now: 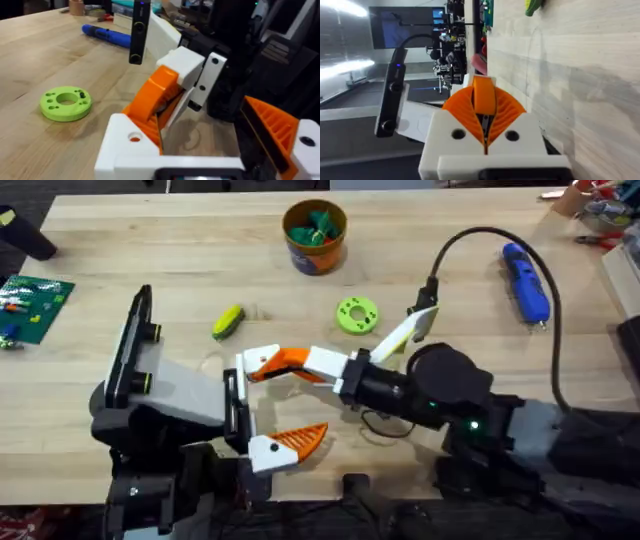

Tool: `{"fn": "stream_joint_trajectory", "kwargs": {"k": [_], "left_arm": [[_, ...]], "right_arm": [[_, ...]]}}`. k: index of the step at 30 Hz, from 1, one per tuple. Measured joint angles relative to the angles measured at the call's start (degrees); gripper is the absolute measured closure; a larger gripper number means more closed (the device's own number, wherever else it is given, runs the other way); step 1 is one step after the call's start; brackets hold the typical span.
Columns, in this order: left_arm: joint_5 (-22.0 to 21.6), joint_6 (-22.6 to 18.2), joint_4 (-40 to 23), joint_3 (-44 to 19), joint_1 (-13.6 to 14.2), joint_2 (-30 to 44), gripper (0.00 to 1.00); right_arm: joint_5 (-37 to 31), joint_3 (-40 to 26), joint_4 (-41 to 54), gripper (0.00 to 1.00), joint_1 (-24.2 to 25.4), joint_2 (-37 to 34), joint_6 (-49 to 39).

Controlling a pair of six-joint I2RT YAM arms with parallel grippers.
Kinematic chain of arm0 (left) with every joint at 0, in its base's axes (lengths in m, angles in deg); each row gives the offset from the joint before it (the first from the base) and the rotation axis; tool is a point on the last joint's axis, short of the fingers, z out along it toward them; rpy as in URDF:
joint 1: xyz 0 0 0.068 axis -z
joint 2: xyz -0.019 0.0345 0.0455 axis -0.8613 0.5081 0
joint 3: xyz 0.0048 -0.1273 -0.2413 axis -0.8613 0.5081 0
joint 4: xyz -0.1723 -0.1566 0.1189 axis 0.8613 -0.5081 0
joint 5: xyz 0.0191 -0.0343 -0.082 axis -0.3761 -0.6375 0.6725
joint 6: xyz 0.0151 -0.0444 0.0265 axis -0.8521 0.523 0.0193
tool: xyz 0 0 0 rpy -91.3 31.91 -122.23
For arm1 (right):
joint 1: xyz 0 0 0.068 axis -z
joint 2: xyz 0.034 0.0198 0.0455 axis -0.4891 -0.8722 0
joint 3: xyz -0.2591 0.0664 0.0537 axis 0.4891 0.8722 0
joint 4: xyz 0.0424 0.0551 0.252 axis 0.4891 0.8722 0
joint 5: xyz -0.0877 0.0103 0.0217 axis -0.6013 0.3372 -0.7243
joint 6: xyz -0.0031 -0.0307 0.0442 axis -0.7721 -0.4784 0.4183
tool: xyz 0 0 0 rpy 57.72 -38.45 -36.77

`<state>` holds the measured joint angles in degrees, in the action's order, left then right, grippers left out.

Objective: Pick up the gripper from the table and insert it into the empty holder that is missing its gripper. Then pick up a screw, insert it into the mounting hole, and use the screwdriver to tighten it. Finally, clean up the table by picking up the vegetable and placing it into the bucket.

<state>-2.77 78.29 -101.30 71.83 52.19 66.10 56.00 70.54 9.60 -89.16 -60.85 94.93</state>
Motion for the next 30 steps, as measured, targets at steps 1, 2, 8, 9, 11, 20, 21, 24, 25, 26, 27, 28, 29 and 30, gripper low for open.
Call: {"fn": "stream_joint_trajectory", "kwargs": {"k": [1, 2, 8, 9, 11, 20, 21, 24, 25, 26, 27, 28, 29, 30], "left_arm": [[-0.65, 0.19, 0.16, 0.01, -0.16, 0.0, 0.015], [-1.32, 0.34, 0.31, 0.02, -0.32, 0.0, 0.015], [-4.46, 0.95, 1.04, 0.07, -1.02, 0.0, 0.015], [-4.64, 1.01, 1.09, 0.07, -1.02, 0.0, 0.015], [-4.39, 1.03, 1.05, 0.05, -0.98, 0.0, 0.015], [-3.66, 0.3, 0.9, 0.0, -0.76, 0.0, 0.015], [-3.85, 0.24, 0.94, 0.01, -0.76, 0.0, 0.015], [-3.89, 0.2, 0.95, 0.0, -0.76, 0.0, 0.015], [-3.88, 0.18, 0.95, 0.0, -0.76, 0.0, 0.015], [-3.86, 0.19, 0.95, 0.0, -0.76, 0.0, 0.015], [-3.85, 0.18, 0.95, 0.0, -0.76, 0.0, 0.015], [-3.82, 0.14, 0.95, 0.0, -0.76, 0.0, 0.015], [-3.76, 0.05, 0.95, 0.0, -0.76, 0.0, 0.015], [-3.71, -0.02, 0.93, 0.0, -0.76, 0.0, 0.015]], "right_arm": [[-0.21, -0.61, -0.02, 0.983, 0.0, -0.75, 0.02], [-0.39, -1.24, -0.03, 0.983, 0.0, -1.48, 0.03], [-1.45, -4.05, -0.13, 0.983, 0.05, -4.93, 0.01], [-1.57, -4.17, -0.07, 0.969, 0.04, -5.06, 0.0], [-1.63, -4.33, 0.17, 0.859, 0.04, -5.24, 0.02], [-0.26, -4.54, 2.66, 0.071, 0.1, -6.75, -0.15], [-0.04, -4.52, 2.79, 0.027, 0.14, -7.03, -0.17], [0.73, -4.51, 2.68, 0.01, 0.33, -7.18, -0.12], [0.95, -4.51, 2.68, 0.01, 0.44, -7.18, -0.11], [1.29, -4.51, 2.68, 0.01, 0.58, -7.18, -0.1], [1.74, -4.51, 2.64, 0.009, 0.77, -7.18, -0.06], [2.29, -4.51, 2.6, 0.009, 1.0, -7.19, -0.02], [2.98, -4.51, 2.58, 0.009, 1.33, -7.19, 0.0], [3.8, -4.51, 2.55, 0.009, 1.73, -7.18, 0.01]]}}
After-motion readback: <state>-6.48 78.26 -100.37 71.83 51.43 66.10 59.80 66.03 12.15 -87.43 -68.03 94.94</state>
